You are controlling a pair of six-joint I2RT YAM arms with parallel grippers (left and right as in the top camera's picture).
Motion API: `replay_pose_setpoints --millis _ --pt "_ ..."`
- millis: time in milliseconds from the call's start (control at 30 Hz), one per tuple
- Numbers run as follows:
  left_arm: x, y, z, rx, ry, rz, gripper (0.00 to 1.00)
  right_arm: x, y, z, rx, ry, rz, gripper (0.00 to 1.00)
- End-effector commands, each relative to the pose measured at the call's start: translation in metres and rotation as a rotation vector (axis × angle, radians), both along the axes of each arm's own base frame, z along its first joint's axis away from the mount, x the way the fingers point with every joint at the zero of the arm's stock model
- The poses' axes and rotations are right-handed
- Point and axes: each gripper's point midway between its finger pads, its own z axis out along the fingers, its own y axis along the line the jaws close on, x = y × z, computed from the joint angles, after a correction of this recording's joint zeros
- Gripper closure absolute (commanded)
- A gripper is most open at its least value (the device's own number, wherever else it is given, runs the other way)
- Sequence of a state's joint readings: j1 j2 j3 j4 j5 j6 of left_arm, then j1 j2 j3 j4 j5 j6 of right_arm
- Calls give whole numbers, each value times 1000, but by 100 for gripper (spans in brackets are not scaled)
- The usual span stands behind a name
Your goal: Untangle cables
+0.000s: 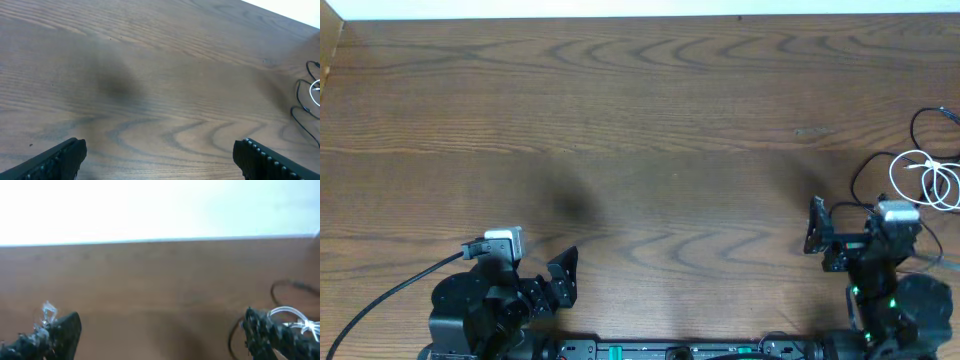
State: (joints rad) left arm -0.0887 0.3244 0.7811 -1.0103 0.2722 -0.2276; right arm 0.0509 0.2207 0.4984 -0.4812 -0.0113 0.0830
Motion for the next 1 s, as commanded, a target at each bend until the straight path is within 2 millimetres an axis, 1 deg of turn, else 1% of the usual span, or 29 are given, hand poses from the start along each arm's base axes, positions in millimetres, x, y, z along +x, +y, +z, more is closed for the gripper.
replay_pose_setpoints --millis 0,100,267,433,567,667,767,867,900,967 --pt "-1 -1 4 11 -19 -14 2 -3 -1 -1 -13 -88 -4 1" --pt "-1 -1 4 11 -19 -14 2 -2 -1 -2 -34 -147 -2 1" --pt "-1 -1 4 11 -19 -14 2 2 -1 -10 -75 -209 2 1" --pt "-1 -1 4 11 -19 -14 2 13 -1 -20 -113 -281 1 1" --pt "-1 -1 4 11 -19 -14 2 19 -5 -27 -111 -333 -33 1" --pt "-1 -1 4 11 -19 -14 2 22 -8 -37 -111 -351 -49 1" --pt "-1 -1 4 11 -19 -14 2 22 -21 -40 -114 -332 -126 1" --pt "-1 -1 4 11 -19 -14 2 23 -25 -47 -119 -300 -147 1" --pt "-1 -1 4 11 -19 -14 2 23 -26 -52 -121 -279 -154 1" --pt "-1 -1 4 11 -19 -14 2 24 -26 -70 -130 -209 -148 1"
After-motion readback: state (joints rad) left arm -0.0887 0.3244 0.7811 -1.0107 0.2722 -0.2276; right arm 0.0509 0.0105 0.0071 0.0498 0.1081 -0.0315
